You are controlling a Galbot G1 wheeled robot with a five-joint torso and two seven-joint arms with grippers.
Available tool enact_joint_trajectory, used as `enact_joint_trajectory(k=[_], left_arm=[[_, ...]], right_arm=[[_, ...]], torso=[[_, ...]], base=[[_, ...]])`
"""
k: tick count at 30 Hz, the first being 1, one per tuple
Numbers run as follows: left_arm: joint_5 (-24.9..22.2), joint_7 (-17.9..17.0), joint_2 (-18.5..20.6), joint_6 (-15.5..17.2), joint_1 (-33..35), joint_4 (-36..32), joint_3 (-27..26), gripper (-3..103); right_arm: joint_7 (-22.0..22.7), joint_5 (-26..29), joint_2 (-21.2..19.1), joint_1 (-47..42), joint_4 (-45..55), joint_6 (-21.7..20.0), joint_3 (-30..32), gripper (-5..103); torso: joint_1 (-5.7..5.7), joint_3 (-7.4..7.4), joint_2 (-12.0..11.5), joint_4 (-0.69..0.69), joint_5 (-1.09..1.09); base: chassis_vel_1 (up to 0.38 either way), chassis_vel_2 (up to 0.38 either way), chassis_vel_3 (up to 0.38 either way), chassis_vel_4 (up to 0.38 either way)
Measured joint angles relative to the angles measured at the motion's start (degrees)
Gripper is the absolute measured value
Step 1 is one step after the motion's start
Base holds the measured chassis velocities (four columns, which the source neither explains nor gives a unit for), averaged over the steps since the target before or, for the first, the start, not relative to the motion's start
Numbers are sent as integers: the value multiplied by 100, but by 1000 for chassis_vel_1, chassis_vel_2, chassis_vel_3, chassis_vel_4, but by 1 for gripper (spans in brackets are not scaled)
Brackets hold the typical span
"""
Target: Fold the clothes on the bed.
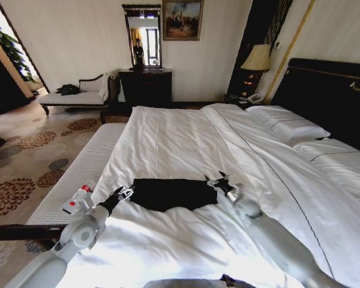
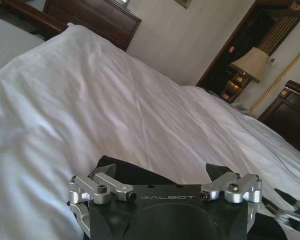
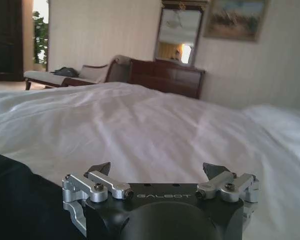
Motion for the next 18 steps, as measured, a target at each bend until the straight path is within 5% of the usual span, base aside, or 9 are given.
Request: enact_joint_trajectory(k=[12, 18], left_arm=[[-150, 51, -32, 34, -40, -66, -44, 100], [-216, 39, -13, 51, -34, -105, -99, 100]], right_arm=[[-284, -1756, -236, -584, 248, 796, -56, 100], [-310, -2003, -447, -1143, 1037, 819, 135, 100]], torso=[[-1, -1, 1, -4, -1], [-1, -1, 0, -2, 0]], base=[[0, 0, 0, 0], [0, 0, 0, 0]])
